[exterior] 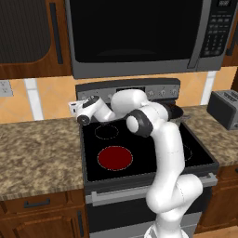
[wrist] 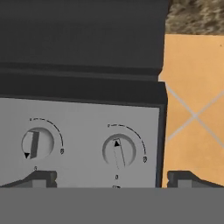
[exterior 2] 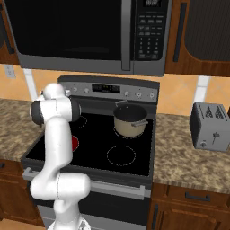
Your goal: Turn off the front left burner of the stove.
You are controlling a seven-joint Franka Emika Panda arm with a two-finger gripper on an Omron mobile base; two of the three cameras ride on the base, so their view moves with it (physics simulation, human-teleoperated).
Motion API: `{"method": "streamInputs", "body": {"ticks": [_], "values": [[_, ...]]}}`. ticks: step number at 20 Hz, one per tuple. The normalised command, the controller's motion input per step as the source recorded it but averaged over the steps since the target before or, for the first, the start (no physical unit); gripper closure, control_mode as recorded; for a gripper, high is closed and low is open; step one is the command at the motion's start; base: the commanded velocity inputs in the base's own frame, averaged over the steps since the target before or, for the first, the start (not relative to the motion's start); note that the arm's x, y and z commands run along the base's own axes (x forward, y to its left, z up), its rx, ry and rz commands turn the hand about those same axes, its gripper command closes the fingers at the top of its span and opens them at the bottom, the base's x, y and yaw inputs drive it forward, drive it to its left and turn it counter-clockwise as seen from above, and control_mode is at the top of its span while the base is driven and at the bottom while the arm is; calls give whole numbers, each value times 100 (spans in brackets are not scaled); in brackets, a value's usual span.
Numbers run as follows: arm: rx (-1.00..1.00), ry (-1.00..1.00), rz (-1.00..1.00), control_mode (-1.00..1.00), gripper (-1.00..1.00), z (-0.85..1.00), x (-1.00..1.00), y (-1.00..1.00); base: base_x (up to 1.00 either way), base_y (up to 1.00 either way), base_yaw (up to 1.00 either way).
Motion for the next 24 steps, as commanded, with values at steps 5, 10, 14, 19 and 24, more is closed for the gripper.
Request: {"method": "streamInputs", "body": {"ticks": [5,10,14,19,24], "values": [[0,0,0,-100,-100,-4,22,9,0,0,0],[0,0,0,-100,-100,-3,26,4,0,0,0],[0,0,0,-100,-100,-12,25,3,0,0,0],[0,0,0,-100,-100,-18,21,7,0,0,0],[0,0,0,-100,-100,-15,22,8,0,0,0]]}}
